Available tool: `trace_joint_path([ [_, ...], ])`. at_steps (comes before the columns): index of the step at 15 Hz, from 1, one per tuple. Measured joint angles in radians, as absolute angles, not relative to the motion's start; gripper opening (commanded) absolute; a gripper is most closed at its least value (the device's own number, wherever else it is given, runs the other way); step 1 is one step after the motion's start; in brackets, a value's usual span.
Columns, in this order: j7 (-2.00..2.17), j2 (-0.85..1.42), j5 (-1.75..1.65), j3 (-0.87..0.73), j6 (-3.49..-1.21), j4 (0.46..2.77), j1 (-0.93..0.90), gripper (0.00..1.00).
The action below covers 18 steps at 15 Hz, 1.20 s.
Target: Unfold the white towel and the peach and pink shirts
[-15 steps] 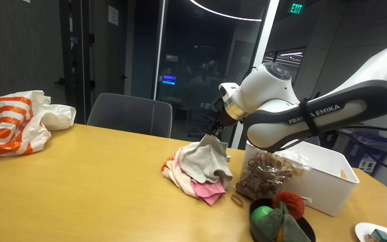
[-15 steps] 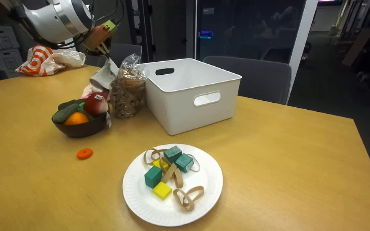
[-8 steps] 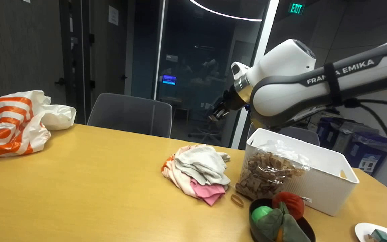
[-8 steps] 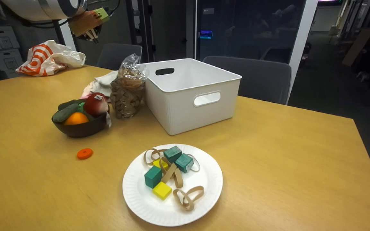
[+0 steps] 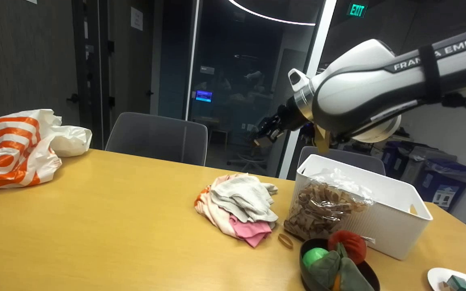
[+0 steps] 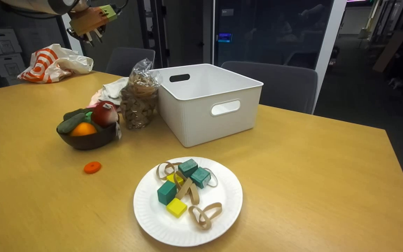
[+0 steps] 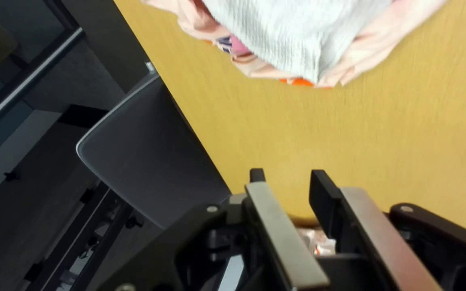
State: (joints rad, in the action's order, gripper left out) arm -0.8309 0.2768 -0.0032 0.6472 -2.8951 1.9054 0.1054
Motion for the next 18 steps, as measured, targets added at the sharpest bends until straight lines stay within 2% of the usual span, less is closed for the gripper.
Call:
trace_joint_path([
  [4,-0.798,0.305,-0.196,0.455,-2.893,1.953,-0.022,0.96],
  [5,-0.787,0.320,-0.216,0.418,-2.886,1.953,-0.058,1.00],
  [11,-0.753,0.437,-0.237,0.351,-2.826,1.897,-0.201,1.00],
  [16,-0.673,0.542,-0.396,0.208,-2.816,1.791,-0.309,1.00],
  [17,-0.662,0.562,-0.422,0.186,-2.815,1.771,-0.319,0.75],
  [18,-0.655,0.579,-0.440,0.170,-2.815,1.754,-0.325,0.75],
])
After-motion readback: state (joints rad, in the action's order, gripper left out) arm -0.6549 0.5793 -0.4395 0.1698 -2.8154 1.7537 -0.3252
